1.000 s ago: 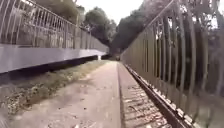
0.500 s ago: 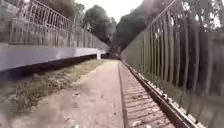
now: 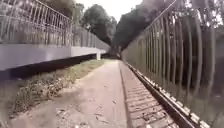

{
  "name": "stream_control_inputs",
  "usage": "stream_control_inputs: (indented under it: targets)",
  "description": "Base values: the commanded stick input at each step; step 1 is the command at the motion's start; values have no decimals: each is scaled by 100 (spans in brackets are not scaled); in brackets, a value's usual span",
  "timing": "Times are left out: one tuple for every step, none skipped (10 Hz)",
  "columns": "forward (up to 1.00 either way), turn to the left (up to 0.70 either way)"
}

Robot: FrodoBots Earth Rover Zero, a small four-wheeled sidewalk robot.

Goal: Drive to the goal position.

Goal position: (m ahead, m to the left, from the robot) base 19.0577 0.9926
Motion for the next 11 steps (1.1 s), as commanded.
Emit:
stream_control_inputs:
  targets:
    - [100,0]
    - [100,0]
    - [100,0]
    - [100,0]
    - [100,0]
    - [100,0]
    - [100,0]
    - [100,0]
    - [100,0]
    - [100,0]
    - [100,0]
